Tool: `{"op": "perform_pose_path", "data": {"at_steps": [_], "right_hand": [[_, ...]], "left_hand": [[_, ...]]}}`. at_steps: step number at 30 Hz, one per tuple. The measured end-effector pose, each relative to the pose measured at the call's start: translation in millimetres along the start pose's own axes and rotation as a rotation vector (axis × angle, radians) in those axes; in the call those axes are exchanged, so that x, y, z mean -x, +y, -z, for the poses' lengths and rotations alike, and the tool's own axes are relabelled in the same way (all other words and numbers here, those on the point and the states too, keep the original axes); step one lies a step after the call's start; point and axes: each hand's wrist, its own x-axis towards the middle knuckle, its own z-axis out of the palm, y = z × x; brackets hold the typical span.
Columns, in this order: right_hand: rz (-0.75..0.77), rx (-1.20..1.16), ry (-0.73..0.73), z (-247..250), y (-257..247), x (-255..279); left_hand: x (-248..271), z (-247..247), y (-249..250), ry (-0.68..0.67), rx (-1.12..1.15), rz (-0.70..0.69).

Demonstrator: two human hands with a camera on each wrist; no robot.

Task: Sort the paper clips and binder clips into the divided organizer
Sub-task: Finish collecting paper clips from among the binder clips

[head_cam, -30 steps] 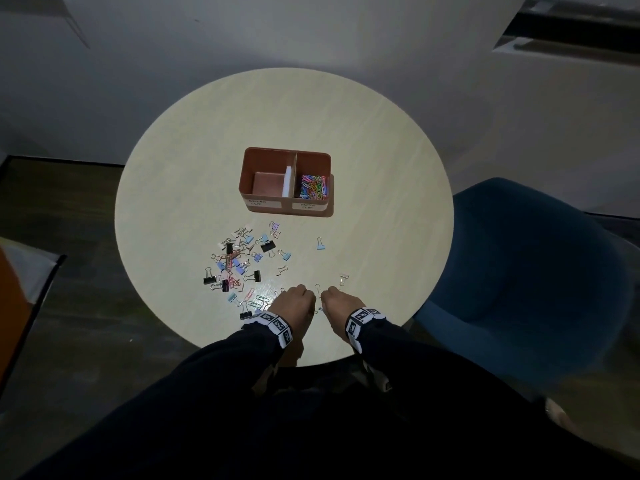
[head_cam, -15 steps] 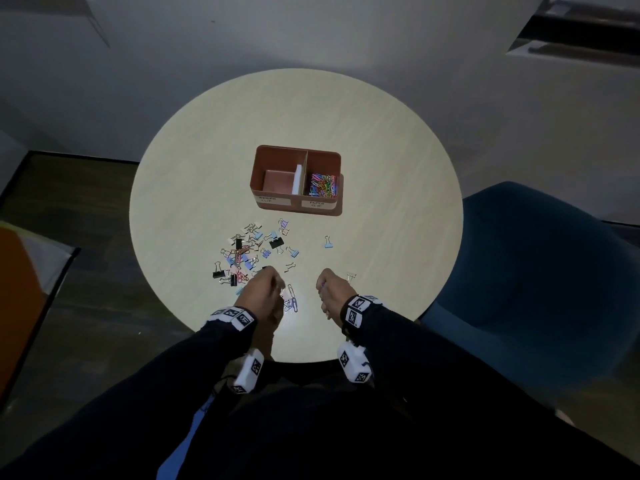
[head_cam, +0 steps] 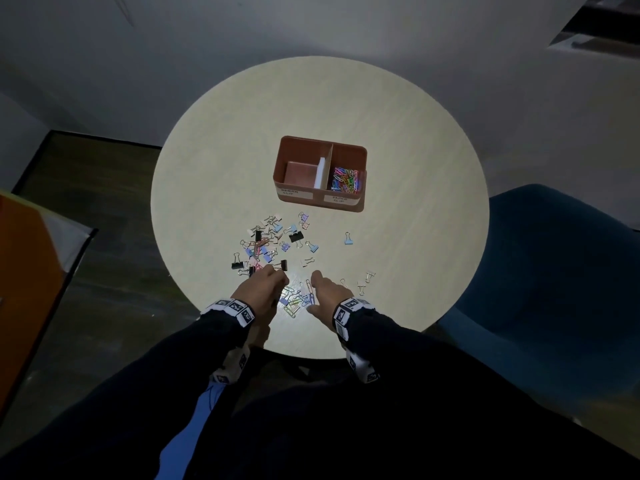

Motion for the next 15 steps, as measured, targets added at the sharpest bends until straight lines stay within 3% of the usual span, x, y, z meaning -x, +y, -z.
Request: {"op": "perform_pose_path", "data": {"at_steps": [8,15], "right_hand": [[-0.04,0.004,0.013,-7.8,1.0,-8.2],[-0.104,-0.06,-0.008,-2.3,8.0,-11.9]], "left_hand": [[-11.3,5.9,9.2,-0.075,-0.179,-0.134],[-8.5,9.2,7.6,-0.063,-0.092,-0.112]]}}
